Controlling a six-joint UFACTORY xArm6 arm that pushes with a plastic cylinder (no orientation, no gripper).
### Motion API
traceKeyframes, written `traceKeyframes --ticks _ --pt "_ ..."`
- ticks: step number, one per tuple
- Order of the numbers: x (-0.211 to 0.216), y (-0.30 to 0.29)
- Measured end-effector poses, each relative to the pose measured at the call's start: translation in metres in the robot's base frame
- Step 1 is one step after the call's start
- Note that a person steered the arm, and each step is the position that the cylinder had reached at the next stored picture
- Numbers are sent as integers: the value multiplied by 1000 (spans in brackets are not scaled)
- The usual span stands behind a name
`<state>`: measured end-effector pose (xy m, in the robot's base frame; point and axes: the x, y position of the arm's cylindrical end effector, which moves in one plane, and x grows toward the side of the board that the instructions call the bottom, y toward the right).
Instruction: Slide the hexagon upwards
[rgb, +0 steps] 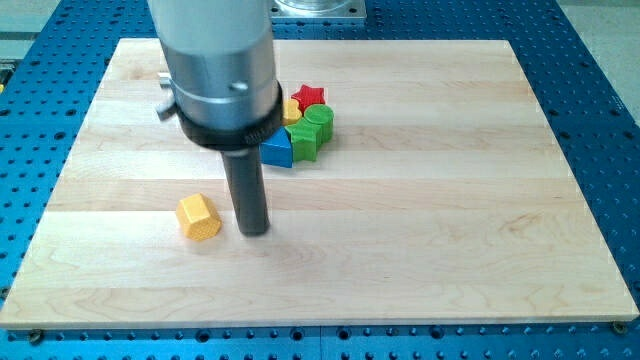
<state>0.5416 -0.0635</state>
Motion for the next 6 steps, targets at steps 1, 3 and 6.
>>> traceKeyframes --ticks 1,3,6 --pt "22 -84" --pt "-61 -95" --pt "-31 -12"
